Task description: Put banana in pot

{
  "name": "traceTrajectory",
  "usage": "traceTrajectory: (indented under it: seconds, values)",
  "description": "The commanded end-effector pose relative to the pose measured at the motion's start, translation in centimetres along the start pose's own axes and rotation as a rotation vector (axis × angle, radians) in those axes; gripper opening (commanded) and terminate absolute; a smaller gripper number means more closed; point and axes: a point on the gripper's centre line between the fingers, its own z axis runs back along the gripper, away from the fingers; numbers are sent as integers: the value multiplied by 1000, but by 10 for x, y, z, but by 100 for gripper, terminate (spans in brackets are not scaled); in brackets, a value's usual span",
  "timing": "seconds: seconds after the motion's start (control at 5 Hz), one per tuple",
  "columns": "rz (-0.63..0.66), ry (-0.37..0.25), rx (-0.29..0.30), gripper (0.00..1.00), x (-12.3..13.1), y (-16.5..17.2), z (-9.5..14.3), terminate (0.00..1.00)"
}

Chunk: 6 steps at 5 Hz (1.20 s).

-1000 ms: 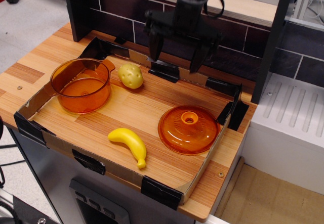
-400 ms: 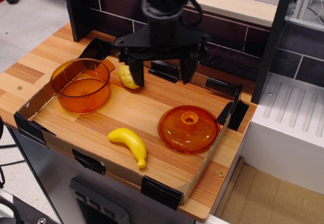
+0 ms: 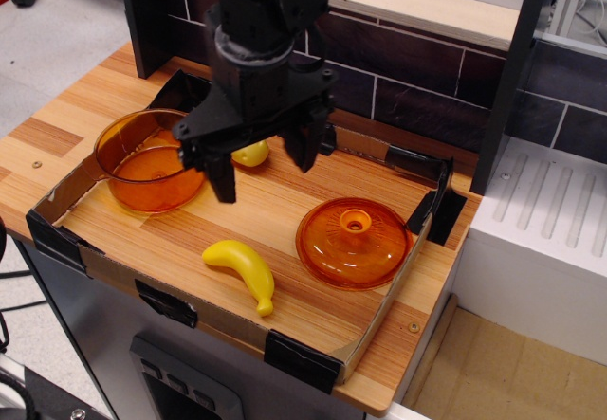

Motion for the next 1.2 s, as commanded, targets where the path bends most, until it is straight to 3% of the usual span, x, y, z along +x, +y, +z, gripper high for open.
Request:
traceTrajectory:
  seconds: [0.0,0.4,1.0]
  values:
    - [70,32,-15,100,-7,7,-10,0]
    - [60,50,-33,100,-19,21,-35,0]
    - [55,27,-51,100,-27,15,-62,0]
